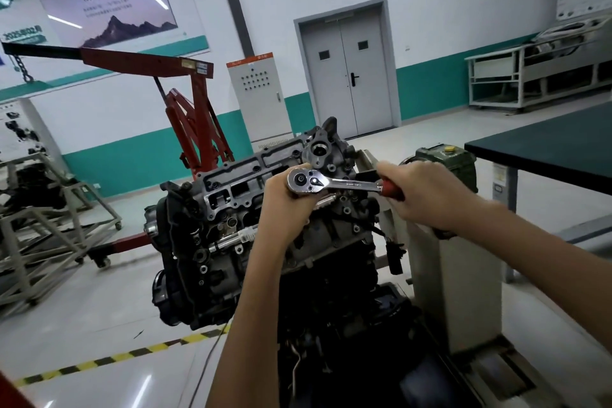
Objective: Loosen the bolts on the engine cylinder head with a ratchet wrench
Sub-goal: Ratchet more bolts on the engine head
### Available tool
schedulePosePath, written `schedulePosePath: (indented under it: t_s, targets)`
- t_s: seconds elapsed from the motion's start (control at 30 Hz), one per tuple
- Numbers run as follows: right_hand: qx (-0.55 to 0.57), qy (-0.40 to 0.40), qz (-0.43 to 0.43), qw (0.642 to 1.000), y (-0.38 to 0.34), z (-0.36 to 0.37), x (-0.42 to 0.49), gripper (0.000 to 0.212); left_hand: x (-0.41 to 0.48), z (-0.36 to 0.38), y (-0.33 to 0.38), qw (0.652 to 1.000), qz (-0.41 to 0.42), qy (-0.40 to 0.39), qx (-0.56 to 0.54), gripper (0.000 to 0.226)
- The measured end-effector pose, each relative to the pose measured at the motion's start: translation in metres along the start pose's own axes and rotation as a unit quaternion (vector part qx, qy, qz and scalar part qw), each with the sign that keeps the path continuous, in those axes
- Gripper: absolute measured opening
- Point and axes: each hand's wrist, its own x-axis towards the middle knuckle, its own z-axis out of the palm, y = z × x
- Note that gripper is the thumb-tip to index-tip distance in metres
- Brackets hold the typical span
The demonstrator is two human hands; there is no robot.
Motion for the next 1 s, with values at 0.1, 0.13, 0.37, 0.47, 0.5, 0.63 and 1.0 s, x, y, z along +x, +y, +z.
schedulePosePath:
  t_s: [0.1,0.13,0.37,0.47,0.5,0.63,1.0]
  targets:
    - [0.077,-0.015,0.048,0.996,-0.021,0.021,-0.025,0.014,-0.004,-0.004,-0.002,1.0,0.02,0.002,0.01,0.034]
    - [0.131,-0.015,0.077,0.988,-0.036,0.03,-0.037,0.017,-0.006,-0.001,-0.001,0.999,0.027,0.024,0.021,0.039]
    - [0.413,0.058,0.189,0.889,-0.144,0.075,-0.061,0.031,-0.009,0.031,0.007,0.984,0.013,0.172,-0.048,0.042]
    - [0.371,0.036,0.172,0.912,-0.121,0.066,-0.061,0.024,-0.005,0.025,0.004,0.988,-0.016,0.141,-0.058,0.045]
    - [0.335,0.021,0.157,0.929,-0.104,0.06,-0.061,0.021,-0.005,0.022,0.002,0.991,-0.023,0.126,-0.041,0.044]
    - [0.125,-0.035,0.043,0.991,-0.025,0.023,-0.037,0.017,-0.005,0.015,0.001,0.997,0.002,0.08,-0.006,0.041]
    - [0.257,0.032,0.152,0.954,-0.077,0.052,-0.061,0.019,-0.006,0.031,-0.002,0.985,0.021,0.171,-0.023,0.037]
